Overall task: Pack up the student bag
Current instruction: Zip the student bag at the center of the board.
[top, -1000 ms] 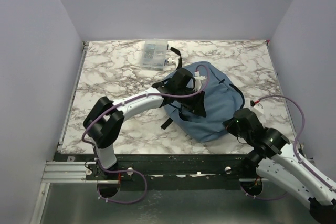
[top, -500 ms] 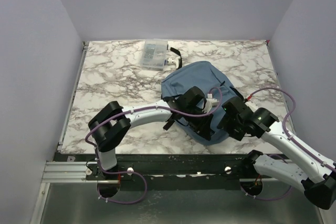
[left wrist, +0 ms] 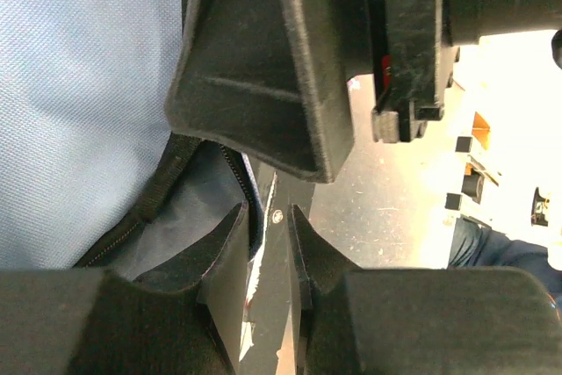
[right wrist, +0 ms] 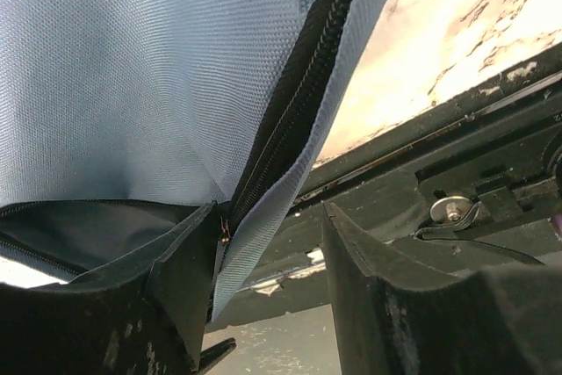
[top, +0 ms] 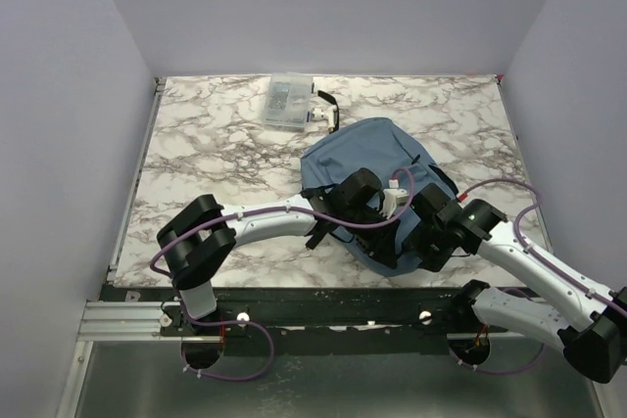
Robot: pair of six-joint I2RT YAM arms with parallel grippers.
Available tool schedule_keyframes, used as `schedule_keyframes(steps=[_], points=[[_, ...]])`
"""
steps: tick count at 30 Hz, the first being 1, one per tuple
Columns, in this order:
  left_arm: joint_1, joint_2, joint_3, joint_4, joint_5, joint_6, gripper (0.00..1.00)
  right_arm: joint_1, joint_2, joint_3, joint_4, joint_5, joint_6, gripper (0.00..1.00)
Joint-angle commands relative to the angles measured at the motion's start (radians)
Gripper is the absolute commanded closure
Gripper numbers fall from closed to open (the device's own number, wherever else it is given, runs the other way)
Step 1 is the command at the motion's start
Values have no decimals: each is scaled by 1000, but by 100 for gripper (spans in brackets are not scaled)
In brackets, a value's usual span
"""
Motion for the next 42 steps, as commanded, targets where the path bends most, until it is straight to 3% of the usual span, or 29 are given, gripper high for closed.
schedule_keyframes(steps=[1, 3, 5, 6, 8, 16, 20, 26, 31, 35, 39, 42], points=[[-30, 11, -5, 34, 64, -8, 75, 1, 28, -14, -6, -43, 89, 49], [-32, 17, -2, 34, 65, -8, 74, 1, 28, -12, -9, -38, 106, 59], [-33, 16, -1, 33, 67, -5, 72, 1, 13, -26, -15, -21, 130, 82], [-32, 7, -5, 33, 63, 0, 71, 1, 0, -44, -7, -5, 138, 98], [-22, -25, -17, 25, 42, 16, 68, 1, -65, -93, 58, 47, 109, 100], [138, -189, -55, 1, -19, 27, 65, 1, -570, -296, 616, 350, -335, 100], [197, -184, 5, 1, -47, 12, 65, 1, -747, -390, 799, 436, -506, 100], [203, -70, 147, 21, -47, 17, 64, 1, -818, -454, 946, 384, -686, 100], [200, 8, 195, 44, -45, 53, 64, 1, -828, -474, 992, 363, -725, 100], [200, 56, 223, 43, -10, 86, 57, 1, -815, -479, 985, 339, -742, 100], [204, 104, 263, 24, 76, 75, 44, 1, -826, -497, 968, 326, -738, 100], [206, 144, 287, 21, 149, 54, 43, 1, -824, -494, 959, 326, -739, 100]])
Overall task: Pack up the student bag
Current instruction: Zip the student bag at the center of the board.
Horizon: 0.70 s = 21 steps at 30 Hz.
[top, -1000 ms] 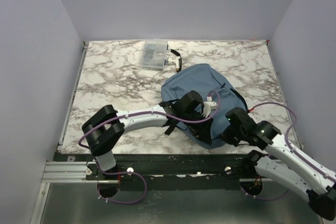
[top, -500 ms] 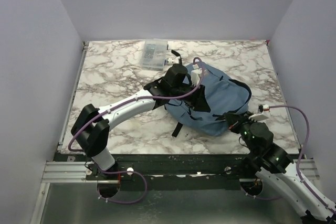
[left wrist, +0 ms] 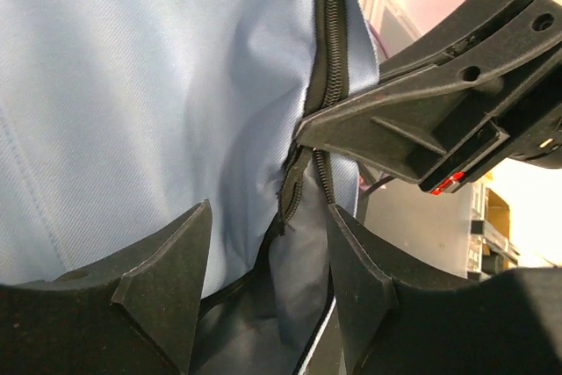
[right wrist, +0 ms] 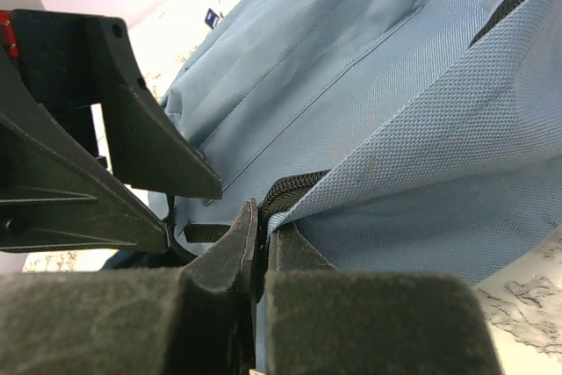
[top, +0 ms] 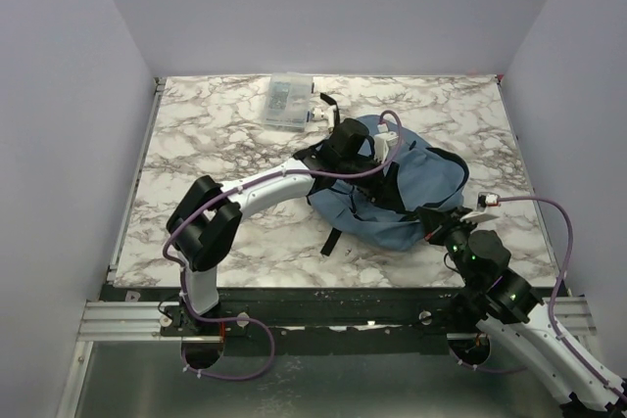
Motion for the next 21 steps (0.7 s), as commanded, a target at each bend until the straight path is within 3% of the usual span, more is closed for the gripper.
schedule_keyframes(steps=[1, 16, 18, 21], points=[[-2, 59, 63, 1, 145, -9, 43, -3, -12, 13, 105, 12, -30, 100], [-34, 75, 70, 8, 221, -42, 82, -3, 5, 14, 100, 25, -36, 99], [-41, 83, 74, 10, 218, -45, 81, -3, 7, 16, 100, 27, -36, 100], [-44, 94, 82, 14, 204, -58, 69, -3, 9, 19, 97, 25, -36, 100]])
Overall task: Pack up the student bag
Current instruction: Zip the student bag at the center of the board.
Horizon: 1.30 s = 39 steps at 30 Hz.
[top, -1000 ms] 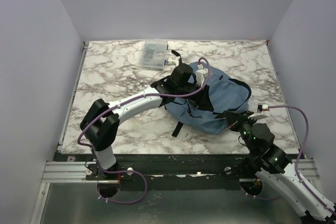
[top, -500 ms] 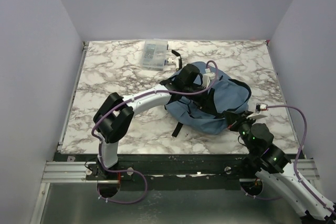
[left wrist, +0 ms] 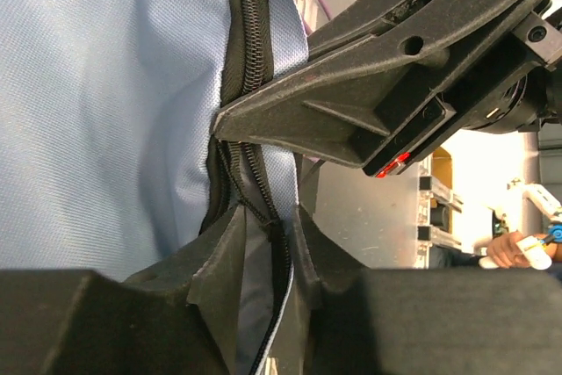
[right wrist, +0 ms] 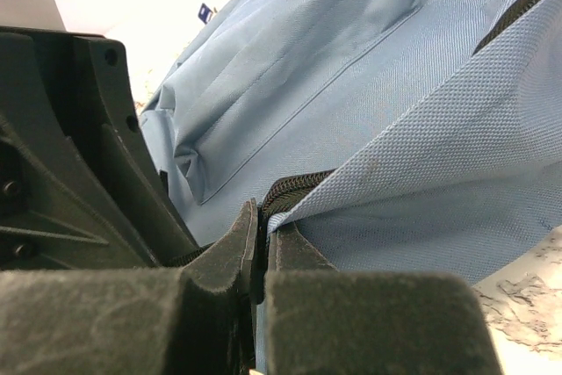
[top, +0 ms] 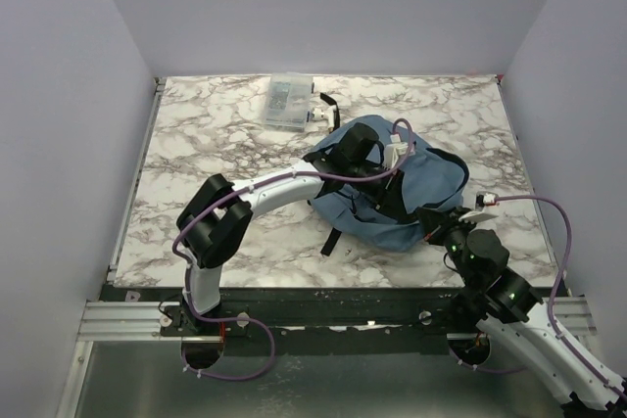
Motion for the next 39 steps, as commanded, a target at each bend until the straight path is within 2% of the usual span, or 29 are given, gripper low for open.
schedule_keyframes(steps=[1, 4, 6, 8, 11, 15, 21, 23, 30, 36, 39], points=[[-16, 30, 41, 17, 25, -16, 66, -3, -4, 20, 95, 25, -17, 100], [-19, 47, 65, 19, 26, -23, 65, -3, -9, 23, 87, 26, -14, 100], [-21, 56, 74, 19, 19, -29, 70, -3, -14, 27, 80, 30, -13, 100], [-22, 61, 73, 19, 6, -32, 78, -3, -13, 32, 71, 28, -10, 100], [-21, 55, 65, 17, -36, -28, 100, -3, -16, 37, 47, 17, 2, 100], [-27, 0, 17, 16, -131, 16, 100, -2, 9, 108, -122, 70, 141, 99], [-49, -59, -58, 16, -178, 38, 100, -1, 174, 290, -481, 91, 510, 63], [-68, -68, -75, 18, -187, 36, 100, -2, 258, 340, -579, 84, 604, 57], [-137, -83, -104, 31, -208, 20, 100, -3, 470, 358, -713, -5, 769, 51], [-148, -93, -130, 34, -221, 20, 100, -2, 461, 322, -756, -40, 838, 51], [-150, -97, -139, 34, -222, 21, 100, -3, 446, 337, -785, -38, 840, 48]])
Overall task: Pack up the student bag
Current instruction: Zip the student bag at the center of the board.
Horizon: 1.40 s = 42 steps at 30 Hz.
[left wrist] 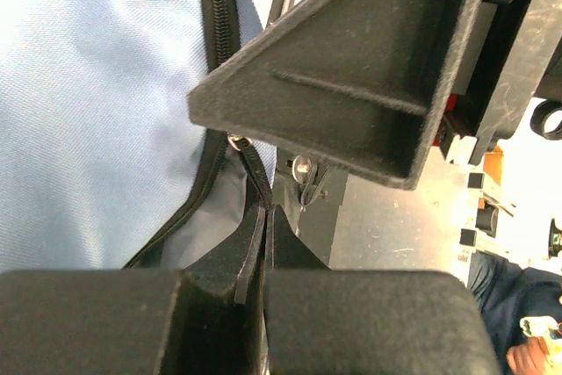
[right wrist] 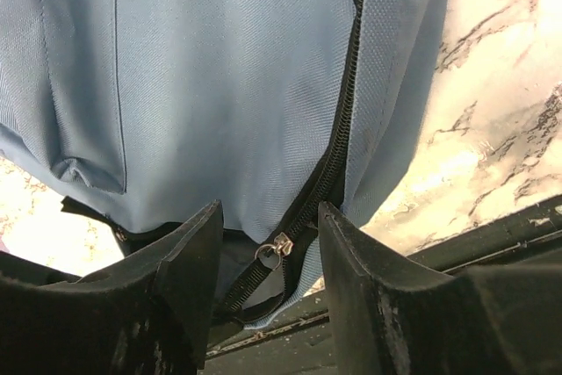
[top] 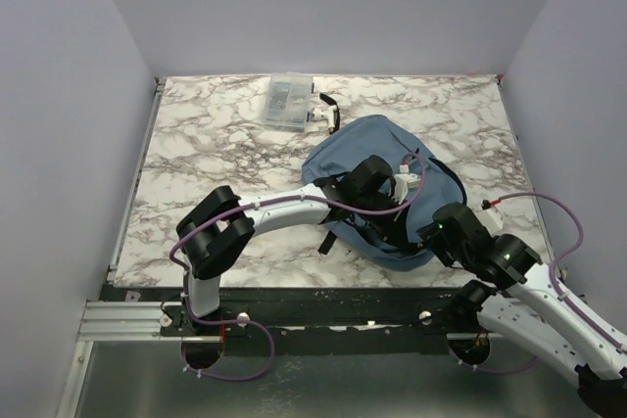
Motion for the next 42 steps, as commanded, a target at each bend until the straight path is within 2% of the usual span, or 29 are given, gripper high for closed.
schedule_keyframes(steps=[1, 8, 17, 24, 29, 32, 33, 35, 38, 39, 42], points=[[-1, -61, -21, 23, -12, 7, 100, -2, -18, 2, -126, -6, 66, 47], [-7, -55, -10, 25, 5, 7, 100, -3, -6, 32, -175, -17, 61, 39], [-2, -54, -8, 23, -11, 14, 100, -2, -20, 63, -219, -100, 58, 39], [7, -36, 18, 22, 1, 4, 100, -2, -71, 59, -251, -96, 84, 37], [1, -52, 18, 23, 23, -3, 100, -3, -72, 25, -140, -25, 103, 36], [-2, -53, 13, 23, 31, -6, 100, -3, -39, -10, -64, 29, 129, 40], [-2, -55, 11, 23, 33, -6, 100, -2, -29, -28, -44, 42, 137, 41], [-2, -61, 5, 21, 31, -4, 100, -2, -4, -57, -15, 61, 176, 56], [-2, -71, -10, 17, 12, -4, 100, -2, 32, -100, 40, 83, 189, 95], [-2, -76, -19, 11, -2, -3, 100, -2, 44, -106, 45, 97, 195, 99], [14, -109, -55, -80, -134, 21, 100, -3, 78, -106, -42, 135, 270, 99]])
